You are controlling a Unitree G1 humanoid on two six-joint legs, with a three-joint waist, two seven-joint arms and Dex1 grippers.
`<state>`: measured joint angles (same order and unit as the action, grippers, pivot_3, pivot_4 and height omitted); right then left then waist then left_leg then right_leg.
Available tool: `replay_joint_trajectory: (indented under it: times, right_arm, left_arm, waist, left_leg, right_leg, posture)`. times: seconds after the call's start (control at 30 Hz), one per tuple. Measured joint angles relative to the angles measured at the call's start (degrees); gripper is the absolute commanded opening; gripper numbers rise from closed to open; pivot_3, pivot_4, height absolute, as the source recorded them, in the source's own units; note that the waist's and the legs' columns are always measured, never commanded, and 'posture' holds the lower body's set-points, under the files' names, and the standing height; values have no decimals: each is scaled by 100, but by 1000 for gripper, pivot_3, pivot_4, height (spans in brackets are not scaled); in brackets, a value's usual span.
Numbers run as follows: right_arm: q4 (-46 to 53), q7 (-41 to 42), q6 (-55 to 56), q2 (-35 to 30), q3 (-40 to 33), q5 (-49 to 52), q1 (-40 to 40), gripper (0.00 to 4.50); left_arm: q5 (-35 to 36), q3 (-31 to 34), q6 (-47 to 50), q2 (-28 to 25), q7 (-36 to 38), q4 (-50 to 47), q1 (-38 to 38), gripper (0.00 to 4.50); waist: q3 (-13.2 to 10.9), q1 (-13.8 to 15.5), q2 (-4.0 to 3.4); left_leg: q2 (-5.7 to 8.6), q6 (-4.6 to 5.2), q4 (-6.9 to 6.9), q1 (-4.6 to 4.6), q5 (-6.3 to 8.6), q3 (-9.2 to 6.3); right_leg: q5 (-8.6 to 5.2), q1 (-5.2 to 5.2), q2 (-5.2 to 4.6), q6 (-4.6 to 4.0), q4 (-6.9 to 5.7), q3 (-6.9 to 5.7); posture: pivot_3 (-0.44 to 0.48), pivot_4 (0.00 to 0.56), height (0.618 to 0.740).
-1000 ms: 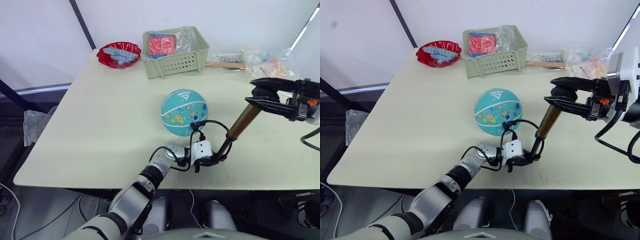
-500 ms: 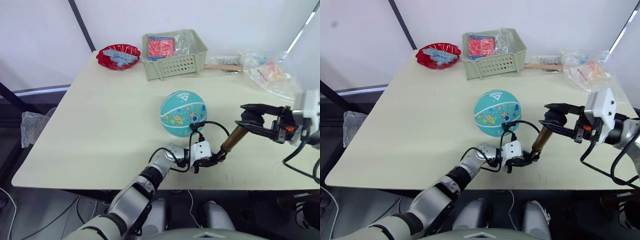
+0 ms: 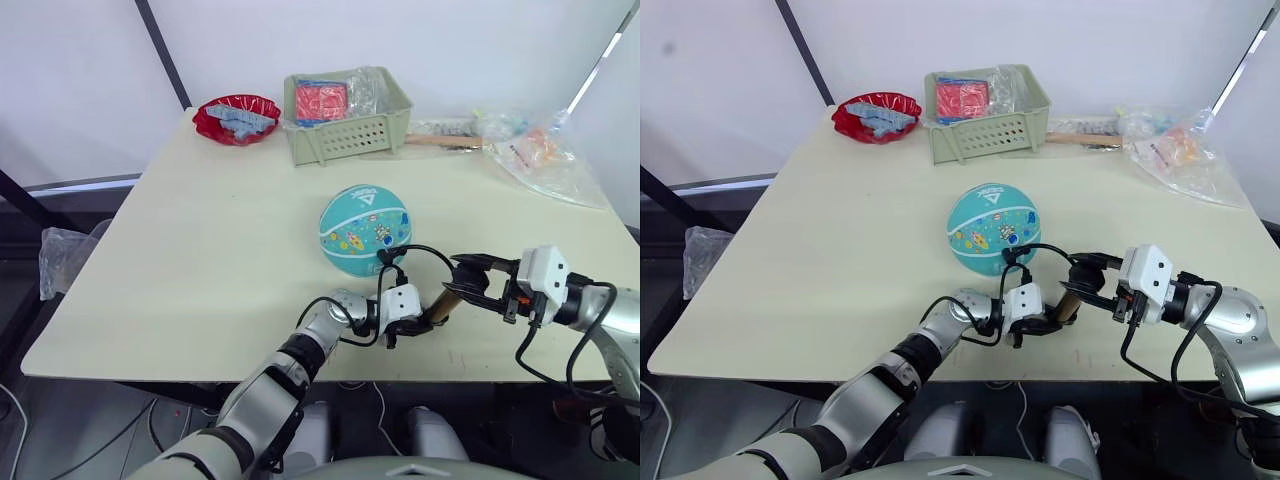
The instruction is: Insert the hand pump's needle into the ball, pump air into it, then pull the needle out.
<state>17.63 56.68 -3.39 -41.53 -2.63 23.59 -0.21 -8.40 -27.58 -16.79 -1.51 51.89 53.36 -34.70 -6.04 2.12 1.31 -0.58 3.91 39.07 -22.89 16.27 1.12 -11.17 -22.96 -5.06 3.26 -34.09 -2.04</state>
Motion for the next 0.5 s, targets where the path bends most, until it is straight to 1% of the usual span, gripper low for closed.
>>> replay_joint_trajectory:
  times: [0.2,0.3,0.37,0.4,0.5]
  right_arm:
    - [101,-78,-209,-20,-119,145,-69,1581]
    - [217,-103,-545,-107,-216,288,-139,1581]
    - [305,-113,-853,-251,-310,458,-228,1581]
    - [437,-122,-1142,-377,-471,674,-332,1581]
    - [614,-98,-1577,-684,-793,1117,-528,1581]
  left_arm:
    - [0,-1,0,11,7,2,-10,1085]
    - [1,0,-12,33,17,2,-17,1085]
    - [2,3,-39,57,25,1,-30,1085]
    - [5,4,-62,65,38,0,-42,1085]
    - [8,7,-92,66,45,0,-49,1085]
  waist:
    - [-4,3,-9]
    - [-22,5,-29]
    - [-46,15,-52]
    - [-59,21,-67]
    - [-77,24,-81]
  left_leg:
    - [-1,-3,-2,0,2,0]
    - [0,-2,-1,-2,1,2]
    - [0,-1,-1,-7,1,2]
    - [1,1,-1,-12,-1,2]
    - [3,3,-1,-18,-1,2]
  right_leg:
    - [0,2,-2,0,4,-1]
    - [1,2,-6,0,7,1]
    - [1,0,-8,-1,9,0]
    - [1,-3,-10,-1,10,-1]
    - [2,-6,-11,-1,13,-3]
  posture:
    - [0,150,738]
    - [0,150,738]
    - [0,150,738]
    - [0,150,738]
    - [0,150,738]
